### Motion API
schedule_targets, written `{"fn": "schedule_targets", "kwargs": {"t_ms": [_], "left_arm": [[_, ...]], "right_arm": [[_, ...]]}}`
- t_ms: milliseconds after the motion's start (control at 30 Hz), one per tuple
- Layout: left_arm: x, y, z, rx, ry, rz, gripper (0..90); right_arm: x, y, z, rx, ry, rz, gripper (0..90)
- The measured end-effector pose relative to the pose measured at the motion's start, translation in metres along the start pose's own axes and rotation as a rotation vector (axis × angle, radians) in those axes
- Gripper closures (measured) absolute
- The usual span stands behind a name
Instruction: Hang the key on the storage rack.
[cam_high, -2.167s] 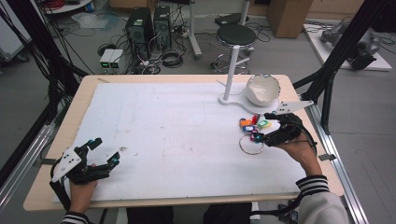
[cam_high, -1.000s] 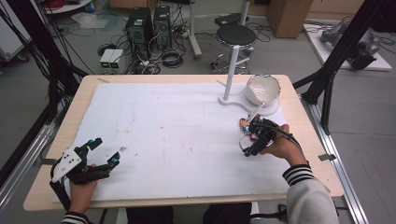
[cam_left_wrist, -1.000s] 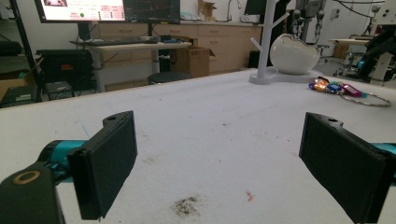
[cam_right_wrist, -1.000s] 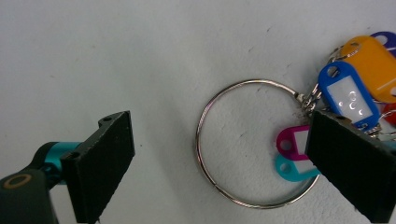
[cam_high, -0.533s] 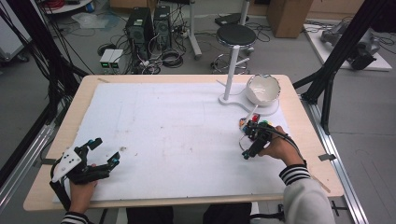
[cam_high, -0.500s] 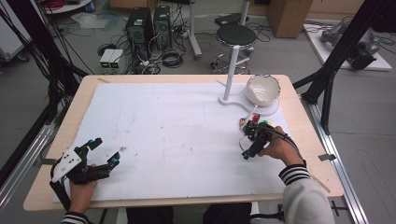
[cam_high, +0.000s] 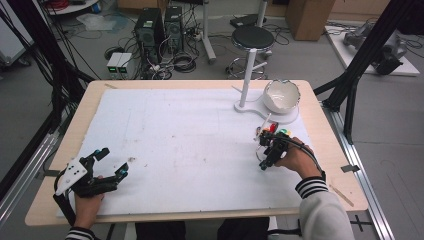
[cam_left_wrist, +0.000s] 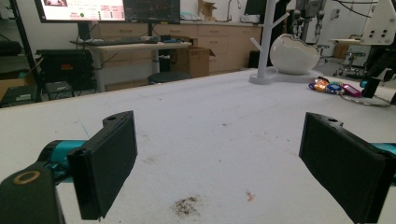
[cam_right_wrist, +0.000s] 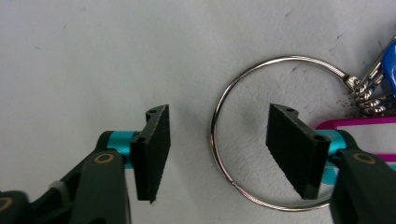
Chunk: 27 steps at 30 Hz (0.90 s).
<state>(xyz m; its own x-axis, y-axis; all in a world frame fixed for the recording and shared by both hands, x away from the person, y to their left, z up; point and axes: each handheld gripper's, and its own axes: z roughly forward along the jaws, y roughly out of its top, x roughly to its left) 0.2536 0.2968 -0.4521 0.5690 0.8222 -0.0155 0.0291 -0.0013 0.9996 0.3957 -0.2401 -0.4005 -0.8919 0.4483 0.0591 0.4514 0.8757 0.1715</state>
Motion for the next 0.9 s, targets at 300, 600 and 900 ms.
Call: {"fn": "schedule_targets", "kwargs": {"t_ms": [300, 600, 900], "left_arm": [[0.0, 0.0, 0.0, 0.0, 0.0, 0.0, 11.8], [0.0, 0.0, 0.0, 0.0, 0.0, 0.0, 11.8], [0.0, 0.0, 0.0, 0.0, 0.0, 0.0, 11.8]], "right_arm": [[-0.002, 0.0007, 0.0024, 0.033, 0.014, 0.009, 53.1], [-0.0014, 0.0038, 0.003, 0.052, 0.025, -0.005, 63.1], [-0.001, 0.0045, 0.004, 0.067, 0.021, -0.014, 68.5]]}}
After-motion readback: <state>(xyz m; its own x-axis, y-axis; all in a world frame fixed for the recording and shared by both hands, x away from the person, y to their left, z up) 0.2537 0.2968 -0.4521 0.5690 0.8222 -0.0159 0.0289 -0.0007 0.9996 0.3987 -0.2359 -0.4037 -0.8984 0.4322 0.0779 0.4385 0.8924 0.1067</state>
